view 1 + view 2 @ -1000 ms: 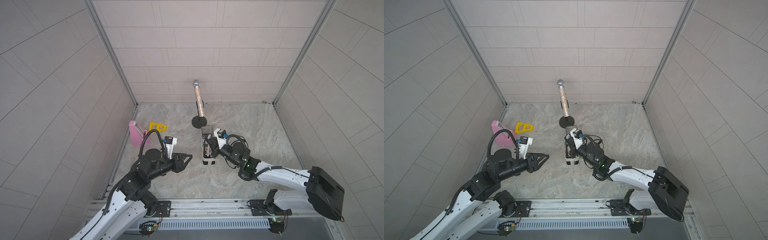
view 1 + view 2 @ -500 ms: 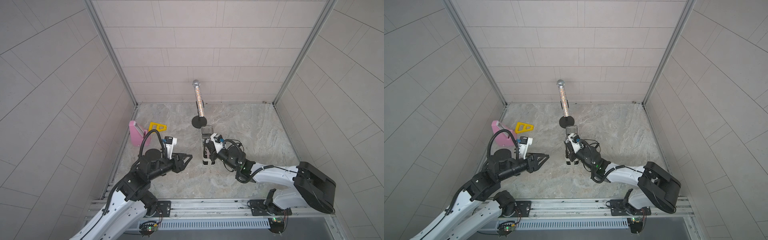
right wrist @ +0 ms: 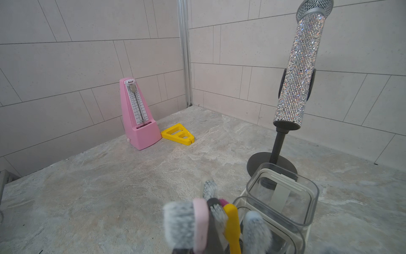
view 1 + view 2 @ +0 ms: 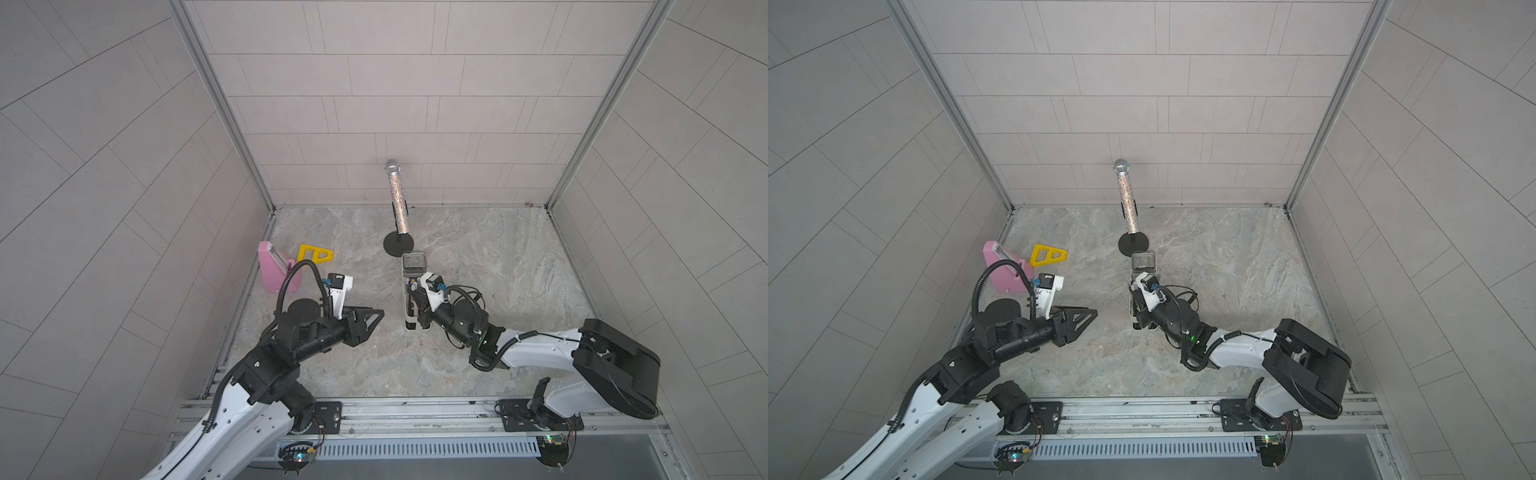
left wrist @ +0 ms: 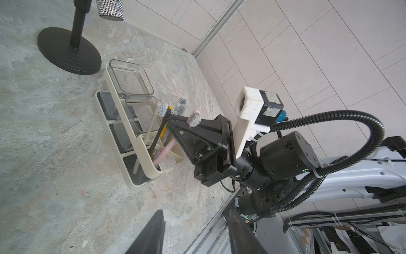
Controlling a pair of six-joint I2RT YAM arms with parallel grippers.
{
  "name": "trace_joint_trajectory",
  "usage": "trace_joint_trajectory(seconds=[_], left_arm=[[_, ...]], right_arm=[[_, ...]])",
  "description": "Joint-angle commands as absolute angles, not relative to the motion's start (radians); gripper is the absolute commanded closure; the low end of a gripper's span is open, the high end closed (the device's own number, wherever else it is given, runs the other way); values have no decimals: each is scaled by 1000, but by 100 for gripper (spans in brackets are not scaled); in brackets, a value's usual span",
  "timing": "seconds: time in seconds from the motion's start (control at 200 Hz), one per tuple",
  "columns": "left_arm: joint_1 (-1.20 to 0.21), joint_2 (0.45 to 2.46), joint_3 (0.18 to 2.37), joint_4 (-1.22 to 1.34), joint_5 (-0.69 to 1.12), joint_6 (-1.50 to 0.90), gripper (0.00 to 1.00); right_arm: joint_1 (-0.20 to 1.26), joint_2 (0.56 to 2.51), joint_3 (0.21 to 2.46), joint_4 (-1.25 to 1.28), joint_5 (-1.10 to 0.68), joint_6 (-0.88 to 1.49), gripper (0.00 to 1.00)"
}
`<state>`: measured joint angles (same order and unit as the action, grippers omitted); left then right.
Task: Place the toothbrush into the toothbrush holder
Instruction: Place the toothbrush in the toothbrush holder, then reset both arms
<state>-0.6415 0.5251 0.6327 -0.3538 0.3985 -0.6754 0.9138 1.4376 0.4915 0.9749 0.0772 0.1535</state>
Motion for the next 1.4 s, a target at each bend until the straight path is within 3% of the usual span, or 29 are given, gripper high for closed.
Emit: trace_joint_trajectory(seconds=[0.0,0.105,0.325,0.856,1.056,1.211,1.311,1.396], left_arm=[[-641,516,626,-347,401,-658,49],[-642,516,624,-347,400,-658,49],[-642,516,627,-344,403,-658,49],[-641,529,639,-364,373,-658,49],[-641,546,664,-462,191,-654,49],[-631,563,693,-545,-73,-642,49],[-596,578,711,-549,-283,-611,48],[-557,607,693,-472,-413,-568,39]], right_arm=[[921,1440,486,1018,100,142,97],[923,1432,486,1014,104,142,91],[925,1413,482,1004,112,137,66],[940,1266,482,890,140,141,53],[940,1067,480,696,172,145,46],[930,881,517,398,282,159,37],[853,774,536,186,304,165,33],[733,689,531,51,308,186,27]])
